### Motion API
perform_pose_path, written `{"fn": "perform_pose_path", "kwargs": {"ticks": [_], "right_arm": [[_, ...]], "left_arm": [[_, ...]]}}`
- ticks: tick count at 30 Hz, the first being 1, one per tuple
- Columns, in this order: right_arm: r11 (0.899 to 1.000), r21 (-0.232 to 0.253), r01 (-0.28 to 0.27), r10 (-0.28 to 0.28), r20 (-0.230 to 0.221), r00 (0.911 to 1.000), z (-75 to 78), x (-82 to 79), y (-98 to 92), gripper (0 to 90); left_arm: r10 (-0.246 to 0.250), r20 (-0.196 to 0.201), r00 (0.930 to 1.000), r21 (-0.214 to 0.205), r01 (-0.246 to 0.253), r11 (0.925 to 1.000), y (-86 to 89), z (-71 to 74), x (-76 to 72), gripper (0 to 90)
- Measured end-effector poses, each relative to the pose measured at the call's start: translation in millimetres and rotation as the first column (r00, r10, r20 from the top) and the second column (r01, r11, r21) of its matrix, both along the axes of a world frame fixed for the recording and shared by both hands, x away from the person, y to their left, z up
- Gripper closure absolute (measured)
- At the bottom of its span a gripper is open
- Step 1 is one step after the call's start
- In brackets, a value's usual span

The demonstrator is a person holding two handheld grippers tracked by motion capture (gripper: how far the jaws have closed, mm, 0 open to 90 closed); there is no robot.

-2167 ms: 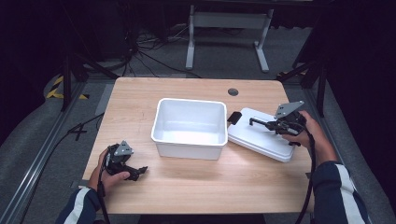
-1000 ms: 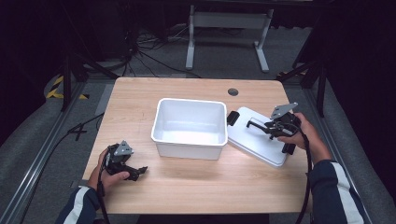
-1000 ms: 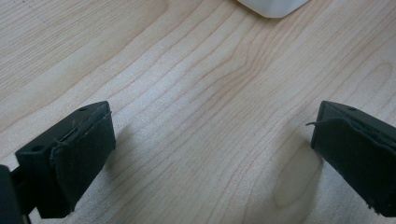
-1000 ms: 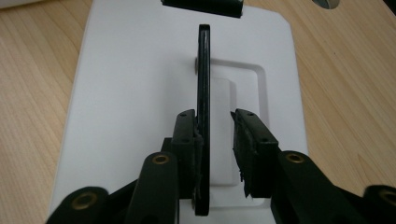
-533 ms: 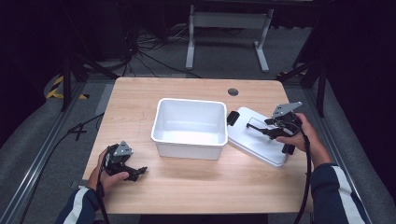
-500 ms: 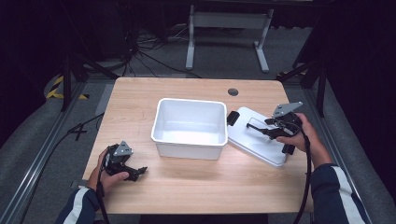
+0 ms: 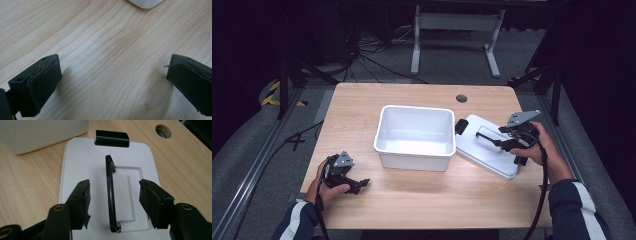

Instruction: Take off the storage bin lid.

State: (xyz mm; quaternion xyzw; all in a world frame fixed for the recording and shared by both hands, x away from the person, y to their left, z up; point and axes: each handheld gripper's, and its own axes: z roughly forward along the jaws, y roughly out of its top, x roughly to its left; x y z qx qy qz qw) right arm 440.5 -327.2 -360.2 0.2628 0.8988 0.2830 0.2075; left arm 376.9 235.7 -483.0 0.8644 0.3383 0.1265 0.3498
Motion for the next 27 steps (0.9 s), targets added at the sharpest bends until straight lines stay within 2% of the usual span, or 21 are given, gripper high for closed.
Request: {"fn": "perform_pose_path", "kwargs": {"ticks": [1, 4, 10, 18, 27], "right_arm": [[1.000, 0.005, 0.006, -0.006, -0.009, 0.9999, 0.6, -1.4, -0.1, 40.6], [0.999, 0.013, 0.036, -0.036, 0.007, 0.9993, 1.5, -6.2, -0.9, 37.2], [0.998, 0.037, 0.052, -0.053, 0.033, 0.9980, 5.1, -22.0, -4.8, 35.9], [0.998, 0.034, 0.051, -0.053, 0.042, 0.9977, 3.5, -37.4, -8.5, 34.4], [0.997, 0.064, 0.050, -0.053, 0.041, 0.9978, 0.1, -55.0, -18.8, 32.2]], "left_arm": [[0.000, 0.003, 1.0000, 0.001, 0.000, 1.0000, 0.1, 0.0, 0.1, 0.2], [0.000, 0.003, 1.0000, 0.002, 0.000, 1.0000, 0.1, 0.0, 0.2, 0.2], [-0.008, -0.007, 0.9999, 0.008, 0.008, 0.9999, 0.3, 0.9, 0.7, 0.2], [0.000, -0.003, 1.0000, 0.003, 0.000, 1.0000, -0.1, 0.3, 0.0, 0.2], [0.000, -0.004, 1.0000, 0.004, 0.000, 1.0000, 0.0, 0.4, 0.0, 0.2]]}}
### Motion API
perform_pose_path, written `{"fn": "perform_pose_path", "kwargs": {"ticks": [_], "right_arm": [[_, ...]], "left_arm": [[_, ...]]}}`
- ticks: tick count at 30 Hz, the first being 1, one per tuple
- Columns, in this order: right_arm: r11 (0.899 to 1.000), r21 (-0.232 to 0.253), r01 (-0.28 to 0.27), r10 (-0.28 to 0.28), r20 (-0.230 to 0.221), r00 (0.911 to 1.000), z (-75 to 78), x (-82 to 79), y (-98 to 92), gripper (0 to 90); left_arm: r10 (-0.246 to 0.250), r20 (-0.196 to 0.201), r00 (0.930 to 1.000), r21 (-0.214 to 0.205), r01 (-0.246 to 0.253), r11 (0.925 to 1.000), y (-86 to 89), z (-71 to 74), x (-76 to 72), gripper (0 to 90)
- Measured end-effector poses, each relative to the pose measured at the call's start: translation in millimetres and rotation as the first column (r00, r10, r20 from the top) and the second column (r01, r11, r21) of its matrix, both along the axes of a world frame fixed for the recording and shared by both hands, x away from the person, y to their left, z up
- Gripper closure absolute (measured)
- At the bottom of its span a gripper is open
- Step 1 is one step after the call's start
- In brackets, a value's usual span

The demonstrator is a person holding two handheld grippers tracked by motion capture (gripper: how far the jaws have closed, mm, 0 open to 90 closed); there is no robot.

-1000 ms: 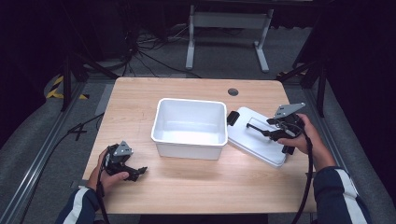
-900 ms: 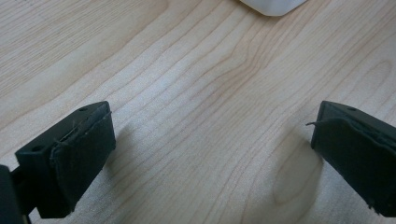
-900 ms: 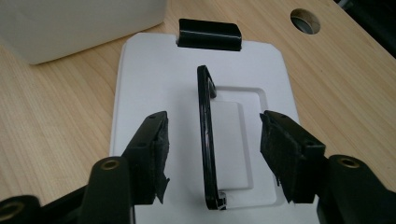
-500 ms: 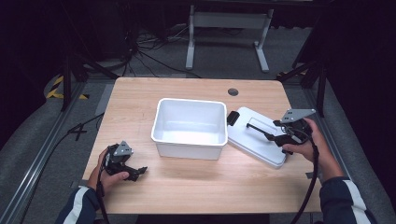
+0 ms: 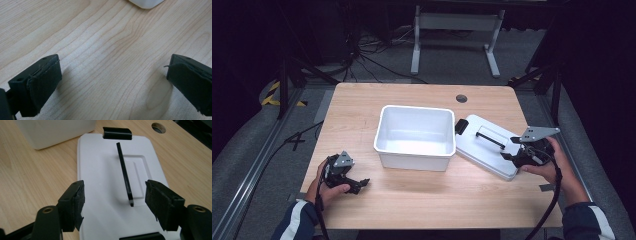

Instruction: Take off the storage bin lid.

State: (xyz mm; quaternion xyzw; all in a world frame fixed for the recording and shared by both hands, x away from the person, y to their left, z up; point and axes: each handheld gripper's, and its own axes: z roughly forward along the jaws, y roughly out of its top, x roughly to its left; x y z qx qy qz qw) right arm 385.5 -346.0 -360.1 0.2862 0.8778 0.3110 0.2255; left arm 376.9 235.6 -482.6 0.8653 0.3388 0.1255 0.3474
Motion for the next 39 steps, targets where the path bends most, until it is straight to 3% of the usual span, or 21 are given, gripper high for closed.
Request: {"fn": "perform_pose_path", "kwargs": {"ticks": [3, 21, 27, 31, 39], "right_arm": [[1.000, 0.025, 0.002, -0.002, -0.008, 1.0000, -2.9, -6.2, -4.3, 30.7], [0.999, 0.047, -0.008, 0.007, 0.020, 0.9998, -27.3, -45.3, -33.0, 32.5], [0.999, 0.046, -0.021, 0.020, 0.018, 0.9996, -41.5, -56.2, -38.1, 32.4], [0.997, 0.072, 0.000, 0.000, 0.011, 0.9999, -55.2, -62.4, -45.7, 32.4], [0.997, 0.073, 0.020, -0.020, -0.008, 0.9998, -75.6, -67.7, -52.6, 32.3]], "left_arm": [[0.000, 0.000, 1.0000, 0.000, 0.000, 1.0000, 0.0, 0.1, 0.0, 0.2], [0.000, 0.000, 1.0000, 0.000, 0.000, 1.0000, 0.0, 0.0, 0.0, 0.2], [0.000, 0.000, 1.0000, 0.000, 0.000, 1.0000, 0.0, 0.0, 0.0, 0.2], [0.000, 0.000, 1.0000, 0.000, 0.000, 1.0000, 0.0, 0.0, 0.0, 0.2], [0.000, 0.000, 1.0000, 0.000, 0.000, 1.0000, 0.0, 0.0, 0.0, 0.2]]}}
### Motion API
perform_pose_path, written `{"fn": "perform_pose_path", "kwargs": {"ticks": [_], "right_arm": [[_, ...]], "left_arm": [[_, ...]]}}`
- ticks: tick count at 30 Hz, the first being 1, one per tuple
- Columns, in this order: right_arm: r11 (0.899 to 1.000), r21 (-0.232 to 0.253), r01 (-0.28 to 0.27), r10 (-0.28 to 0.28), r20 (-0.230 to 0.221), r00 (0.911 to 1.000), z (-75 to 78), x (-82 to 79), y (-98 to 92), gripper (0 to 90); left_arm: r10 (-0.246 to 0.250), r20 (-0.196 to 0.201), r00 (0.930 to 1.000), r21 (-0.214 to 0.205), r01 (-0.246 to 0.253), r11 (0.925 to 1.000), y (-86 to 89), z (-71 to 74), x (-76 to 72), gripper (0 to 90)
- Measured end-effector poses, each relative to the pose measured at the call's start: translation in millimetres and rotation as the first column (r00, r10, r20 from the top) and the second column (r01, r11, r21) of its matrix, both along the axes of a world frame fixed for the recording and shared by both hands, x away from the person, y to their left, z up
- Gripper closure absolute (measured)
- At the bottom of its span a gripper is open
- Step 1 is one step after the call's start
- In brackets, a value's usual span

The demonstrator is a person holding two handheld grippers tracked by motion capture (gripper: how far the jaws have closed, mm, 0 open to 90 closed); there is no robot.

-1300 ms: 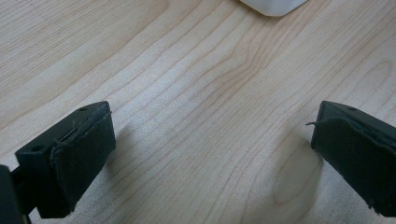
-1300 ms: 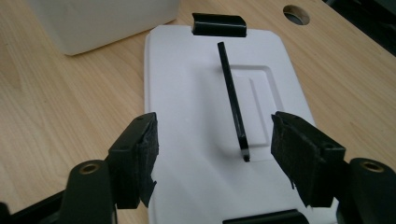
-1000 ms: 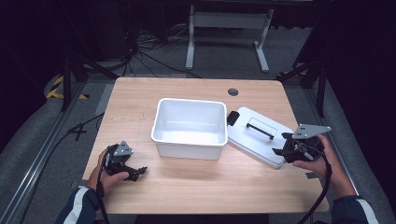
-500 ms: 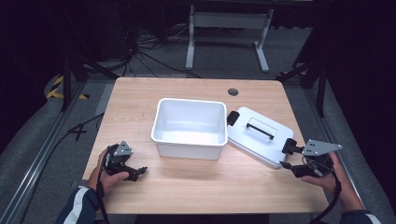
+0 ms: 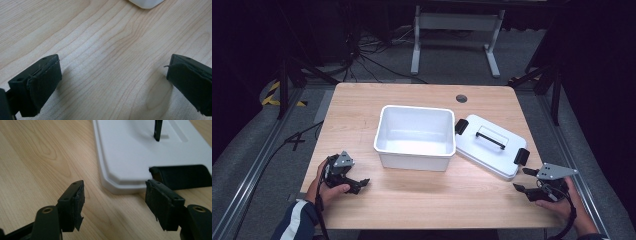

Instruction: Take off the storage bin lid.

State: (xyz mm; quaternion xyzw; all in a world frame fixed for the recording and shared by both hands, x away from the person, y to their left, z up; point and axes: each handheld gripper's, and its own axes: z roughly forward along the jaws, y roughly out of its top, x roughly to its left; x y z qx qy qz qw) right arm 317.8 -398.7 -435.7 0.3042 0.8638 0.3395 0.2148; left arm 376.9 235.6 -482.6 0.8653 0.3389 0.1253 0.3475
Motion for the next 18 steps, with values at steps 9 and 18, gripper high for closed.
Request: {"fn": "perform_pose_path", "kwargs": {"ticks": [9, 18], "right_arm": [[0.990, 0.099, 0.105, -0.101, -0.044, 0.9939, -31.2, 0.2, -6.1, 28.4], [0.987, 0.114, 0.115, -0.107, -0.078, 0.9912, -31.8, 2.9, -5.3, 25.5]], "left_arm": [[-0.005, 0.000, 1.0000, 0.003, 0.005, 1.0000, 0.0, 0.2, 0.7, 0.2], [-0.001, 0.002, 1.0000, 0.001, 0.001, 1.0000, -0.1, 0.0, 0.3, 0.2]]}}
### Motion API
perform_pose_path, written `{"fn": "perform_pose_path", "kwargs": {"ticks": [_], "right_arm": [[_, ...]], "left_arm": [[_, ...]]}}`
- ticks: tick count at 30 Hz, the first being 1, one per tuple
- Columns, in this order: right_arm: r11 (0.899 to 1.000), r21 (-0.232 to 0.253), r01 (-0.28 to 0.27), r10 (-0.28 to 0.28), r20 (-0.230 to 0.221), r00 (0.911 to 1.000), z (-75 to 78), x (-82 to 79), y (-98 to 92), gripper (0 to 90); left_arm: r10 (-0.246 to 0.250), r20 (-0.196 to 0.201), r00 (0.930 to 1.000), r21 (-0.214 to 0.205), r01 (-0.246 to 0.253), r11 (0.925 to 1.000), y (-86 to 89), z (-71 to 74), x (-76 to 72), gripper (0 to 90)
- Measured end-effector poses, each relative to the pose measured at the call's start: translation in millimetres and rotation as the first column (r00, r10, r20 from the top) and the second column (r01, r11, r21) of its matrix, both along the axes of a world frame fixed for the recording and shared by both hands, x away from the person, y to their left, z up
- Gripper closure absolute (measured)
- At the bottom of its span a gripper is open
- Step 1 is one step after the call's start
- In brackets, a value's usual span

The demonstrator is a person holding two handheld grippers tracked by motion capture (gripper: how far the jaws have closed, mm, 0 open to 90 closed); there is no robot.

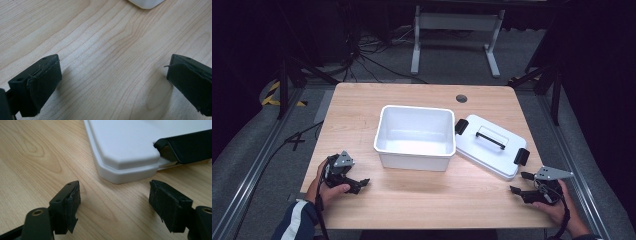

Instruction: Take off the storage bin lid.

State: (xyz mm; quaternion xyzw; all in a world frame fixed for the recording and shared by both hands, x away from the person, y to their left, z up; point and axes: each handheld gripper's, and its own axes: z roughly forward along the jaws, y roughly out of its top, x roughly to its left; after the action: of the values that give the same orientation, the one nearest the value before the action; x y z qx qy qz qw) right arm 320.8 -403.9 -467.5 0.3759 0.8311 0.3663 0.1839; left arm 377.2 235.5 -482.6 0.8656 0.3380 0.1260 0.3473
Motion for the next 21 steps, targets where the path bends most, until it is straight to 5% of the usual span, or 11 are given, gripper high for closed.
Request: {"fn": "perform_pose_path", "kwargs": {"ticks": [21], "right_arm": [[1.000, 0.002, -0.003, 0.003, -0.001, 1.0000, 0.0, 0.2, -0.1, 25.4]], "left_arm": [[0.007, -0.003, 1.0000, -0.001, -0.007, 1.0000, 0.1, 0.1, -0.6, 0.2]]}}
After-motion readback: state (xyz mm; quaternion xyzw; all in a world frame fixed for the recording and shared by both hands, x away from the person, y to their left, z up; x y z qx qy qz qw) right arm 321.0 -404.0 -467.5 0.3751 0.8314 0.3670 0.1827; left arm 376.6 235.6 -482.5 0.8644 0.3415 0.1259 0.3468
